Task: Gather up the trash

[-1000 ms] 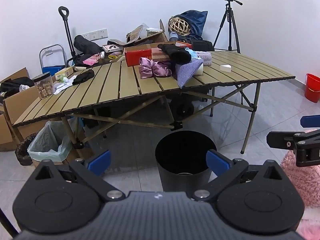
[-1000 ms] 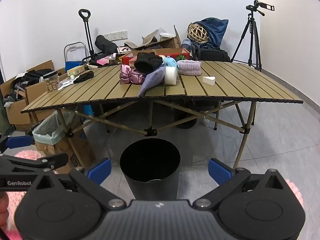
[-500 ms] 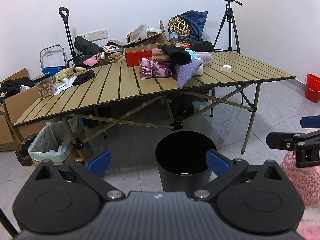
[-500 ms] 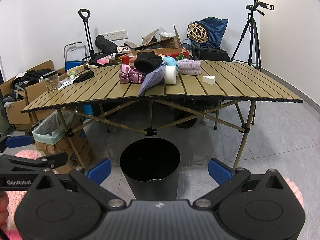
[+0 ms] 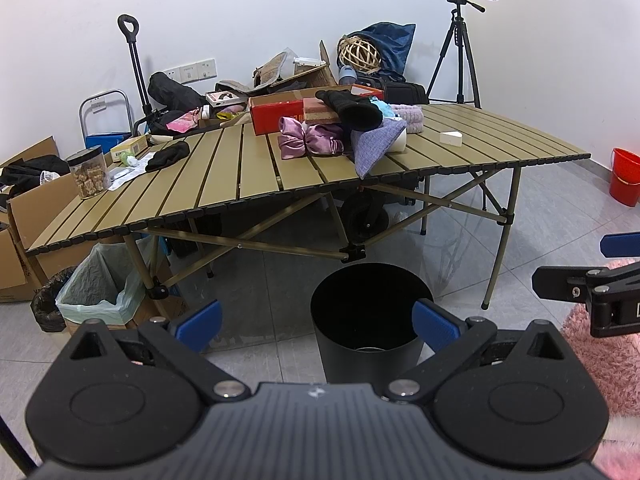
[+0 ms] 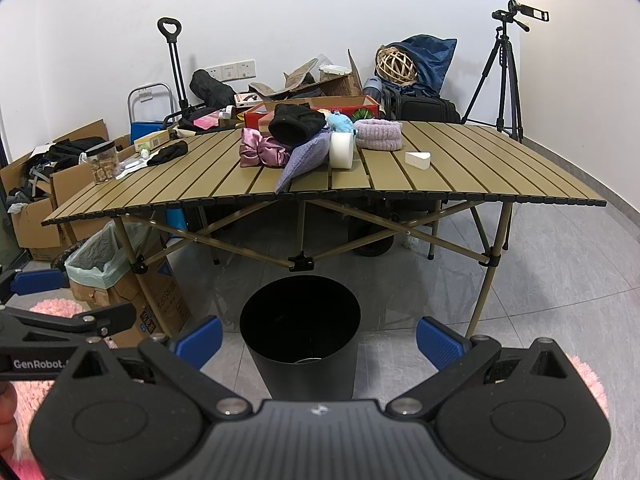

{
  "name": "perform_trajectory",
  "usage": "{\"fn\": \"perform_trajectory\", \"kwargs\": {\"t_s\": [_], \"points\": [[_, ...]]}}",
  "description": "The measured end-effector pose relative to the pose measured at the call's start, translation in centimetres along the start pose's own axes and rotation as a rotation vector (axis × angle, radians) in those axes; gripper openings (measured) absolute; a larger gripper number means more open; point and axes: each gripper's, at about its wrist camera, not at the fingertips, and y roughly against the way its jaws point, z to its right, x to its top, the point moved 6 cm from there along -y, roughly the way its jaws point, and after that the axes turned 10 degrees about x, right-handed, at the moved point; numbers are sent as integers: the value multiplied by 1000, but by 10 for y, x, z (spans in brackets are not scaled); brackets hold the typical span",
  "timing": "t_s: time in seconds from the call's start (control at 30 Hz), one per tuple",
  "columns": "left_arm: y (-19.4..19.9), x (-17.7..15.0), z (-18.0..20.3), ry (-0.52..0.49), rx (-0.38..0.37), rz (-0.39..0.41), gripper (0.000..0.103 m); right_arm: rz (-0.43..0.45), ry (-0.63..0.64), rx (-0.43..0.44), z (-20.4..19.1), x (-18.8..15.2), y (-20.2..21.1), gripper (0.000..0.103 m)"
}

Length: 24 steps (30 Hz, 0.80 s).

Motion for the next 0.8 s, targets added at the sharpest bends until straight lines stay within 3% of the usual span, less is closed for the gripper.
{"fn": "perform_trajectory", "kwargs": {"t_s": [0.8], "points": [[1, -1, -1, 1, 0, 3, 103, 1, 1, 0, -1, 1, 1, 103]]}}
